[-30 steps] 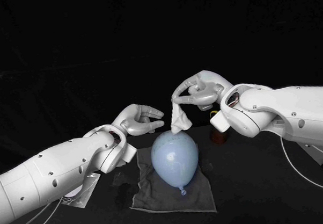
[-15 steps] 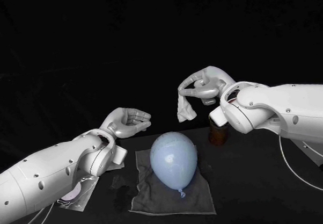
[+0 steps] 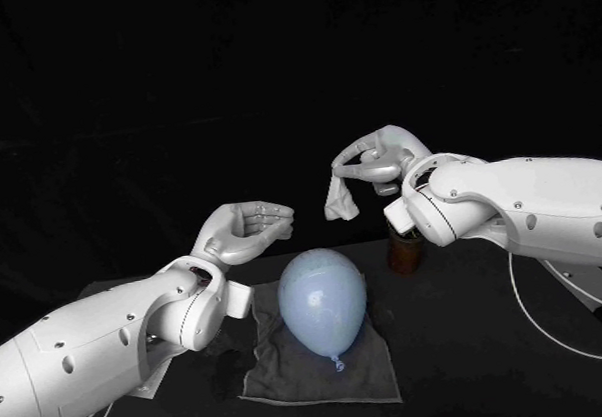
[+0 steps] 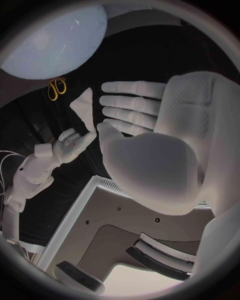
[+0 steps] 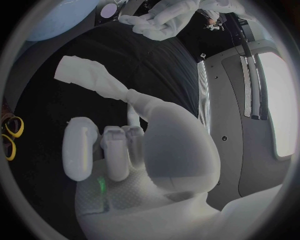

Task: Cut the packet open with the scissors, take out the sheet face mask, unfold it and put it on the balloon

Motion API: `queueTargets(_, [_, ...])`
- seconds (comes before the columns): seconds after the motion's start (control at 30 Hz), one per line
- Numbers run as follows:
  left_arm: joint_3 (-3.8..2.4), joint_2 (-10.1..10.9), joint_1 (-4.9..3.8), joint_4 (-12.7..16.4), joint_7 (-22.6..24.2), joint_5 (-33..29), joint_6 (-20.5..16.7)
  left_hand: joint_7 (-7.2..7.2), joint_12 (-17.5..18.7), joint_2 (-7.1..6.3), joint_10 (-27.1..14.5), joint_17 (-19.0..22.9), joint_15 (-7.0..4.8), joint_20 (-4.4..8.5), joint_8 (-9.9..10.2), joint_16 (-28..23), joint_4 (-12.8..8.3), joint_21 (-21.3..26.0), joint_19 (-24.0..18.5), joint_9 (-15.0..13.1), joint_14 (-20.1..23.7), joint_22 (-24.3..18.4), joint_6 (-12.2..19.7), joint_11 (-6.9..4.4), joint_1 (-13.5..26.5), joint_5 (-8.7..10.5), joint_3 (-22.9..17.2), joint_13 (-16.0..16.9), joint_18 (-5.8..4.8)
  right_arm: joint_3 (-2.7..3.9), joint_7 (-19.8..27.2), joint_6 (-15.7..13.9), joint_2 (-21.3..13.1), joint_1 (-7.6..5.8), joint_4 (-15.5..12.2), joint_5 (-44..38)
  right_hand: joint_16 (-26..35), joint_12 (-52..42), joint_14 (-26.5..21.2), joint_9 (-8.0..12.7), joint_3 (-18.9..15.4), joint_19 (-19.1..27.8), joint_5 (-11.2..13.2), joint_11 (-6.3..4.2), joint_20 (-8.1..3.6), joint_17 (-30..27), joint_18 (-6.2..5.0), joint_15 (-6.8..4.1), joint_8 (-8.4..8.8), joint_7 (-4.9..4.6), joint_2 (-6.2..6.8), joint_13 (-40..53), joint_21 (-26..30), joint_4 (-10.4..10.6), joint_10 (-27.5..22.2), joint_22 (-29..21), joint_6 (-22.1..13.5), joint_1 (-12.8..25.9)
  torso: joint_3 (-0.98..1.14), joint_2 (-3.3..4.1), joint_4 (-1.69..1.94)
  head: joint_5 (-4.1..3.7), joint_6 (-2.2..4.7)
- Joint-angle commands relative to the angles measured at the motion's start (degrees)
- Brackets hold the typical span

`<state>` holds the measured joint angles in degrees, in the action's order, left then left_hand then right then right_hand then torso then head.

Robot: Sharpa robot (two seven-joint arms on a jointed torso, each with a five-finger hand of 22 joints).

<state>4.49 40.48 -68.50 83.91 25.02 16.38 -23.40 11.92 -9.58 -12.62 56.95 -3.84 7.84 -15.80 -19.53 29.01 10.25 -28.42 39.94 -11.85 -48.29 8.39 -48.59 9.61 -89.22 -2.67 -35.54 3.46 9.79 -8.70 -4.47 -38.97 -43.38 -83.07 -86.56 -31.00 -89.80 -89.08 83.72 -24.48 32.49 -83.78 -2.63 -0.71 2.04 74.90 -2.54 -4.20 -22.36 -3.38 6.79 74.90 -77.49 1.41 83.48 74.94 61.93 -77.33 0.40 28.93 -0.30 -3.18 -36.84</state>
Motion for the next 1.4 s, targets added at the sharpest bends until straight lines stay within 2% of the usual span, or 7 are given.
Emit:
queueTargets(0.03, [-0.08,-0.99,0.48,0.44,2.84,-4.27,1.18,0.25,2.03,-0.33,-0.32,0.15,0.82,-0.65,0.71,-2.69,-0.08,2.95,0.05,0.20,0.87,-1.85,1.04,0.68,1.66,-0.06,-0.24,0.03,0.63,0.05,-0.96,-0.93,0.26,-0.05,-0.34,-0.90,-0.20,-0.16,6.28,-0.06,0.22,-1.74,-0.17,0.03,0.00,15.10,0.07,0.10,-0.16,-0.25,-0.03,14.73,0.34,-0.12,6.24,11.76,0.07,0.34,0.04,0.04,-0.12,0.09,0.07])
queueTargets(0.3, [-0.23,-3.97,0.97,-0.80,2.70,-7.88,2.61,0.36,6.11,0.11,-1.71,0.00,2.04,-0.86,2.72,-8.53,-1.74,9.93,1.96,0.57,2.29,-4.85,2.81,1.83,3.42,-0.14,0.37,0.06,0.49,0.05,-0.90,-0.97,1.08,-0.02,-0.64,-1.12,-0.20,-0.11,6.28,-0.10,0.25,-1.70,-0.17,0.03,0.01,15.10,0.04,0.10,-0.21,-0.25,-0.04,14.71,0.47,-0.17,6.22,11.72,0.05,0.37,0.07,0.07,-0.01,0.04,0.23])
queueTargets(0.47, [-0.29,-5.74,1.03,-1.54,0.57,-10.42,4.88,2.80,6.34,1.43,-10.60,-0.06,2.91,-0.54,5.83,-11.68,-2.56,11.34,6.90,1.94,3.53,-4.66,7.81,3.25,3.89,-0.16,1.45,-0.17,0.83,0.06,-0.77,-0.92,0.69,-0.01,-1.64,-1.15,-0.20,-0.11,6.28,-0.10,0.25,-1.70,-0.17,0.03,0.01,15.10,0.04,0.10,-0.21,-0.25,-0.04,14.71,0.47,-0.17,6.22,11.72,0.05,0.37,0.04,0.03,-0.10,0.62,0.03])
queueTargets(0.6, [-0.32,-6.69,1.05,-1.97,0.26,-12.16,5.74,3.34,6.31,2.08,-12.66,-0.16,3.13,-0.60,6.58,-12.82,-3.11,13.00,7.48,2.32,3.48,-4.89,9.04,3.53,3.82,-0.16,1.93,-0.12,0.66,0.06,-0.68,-0.59,0.62,0.03,-2.61,-1.15,-0.20,-0.13,6.28,-0.12,0.28,-1.68,-0.17,0.03,0.01,15.10,0.03,0.10,-0.24,-0.25,-0.05,14.71,0.51,-0.21,6.23,11.71,0.04,0.38,0.08,-0.10,-0.08,0.77,-0.07])
queueTargets(0.8, [-0.43,-7.93,1.07,-2.94,0.91,-14.20,5.99,3.68,6.52,2.41,-15.69,0.08,4.20,-0.95,7.92,-16.56,-3.89,19.23,-0.14,3.06,7.11,-5.13,11.20,4.11,4.00,-0.15,2.57,-0.30,-0.83,0.06,-0.45,-0.13,0.87,0.14,-4.02,-1.15,-0.20,-0.08,6.28,-0.13,0.30,-1.64,-0.17,0.03,0.01,15.10,0.01,0.10,-0.25,-0.26,-0.06,14.69,0.64,-0.23,6.21,11.68,0.04,0.39,0.05,-0.07,-0.02,0.67,0.27])
queueTargets(1.1, [-0.54,-9.32,1.08,-3.74,-0.74,-14.14,9.73,4.73,6.79,3.11,-21.36,0.36,5.05,-0.99,9.61,-19.79,-4.97,21.80,-3.63,3.99,12.25,-5.27,14.30,4.93,3.40,-0.20,2.38,-0.58,-2.07,0.06,-0.30,0.75,0.82,0.25,-5.53,-1.13,-0.20,-0.04,6.28,-0.15,0.34,-1.63,-0.17,0.03,0.01,15.10,0.00,0.10,-0.28,-0.26,-0.08,14.67,0.67,-0.26,6.20,11.67,0.02,0.40,0.05,-0.04,-0.06,0.37,0.65])
queueTargets(1.4, [-0.56,-9.44,1.08,-4.54,0.45,-14.15,8.11,4.71,6.95,2.69,-25.57,0.60,5.52,-1.01,11.29,-22.19,-4.96,23.95,-7.89,4.94,16.50,-5.51,17.67,5.10,3.97,-0.15,4.44,-0.75,-3.73,0.06,-0.33,1.43,0.98,0.30,-6.54,-1.17,-0.20,-0.04,6.28,-0.15,0.34,-1.63,-0.17,0.03,0.01,15.10,0.00,0.10,-0.28,-0.26,-0.08,14.67,0.67,-0.26,6.20,11.67,0.02,0.40,0.04,-0.09,-0.03,0.30,0.78])
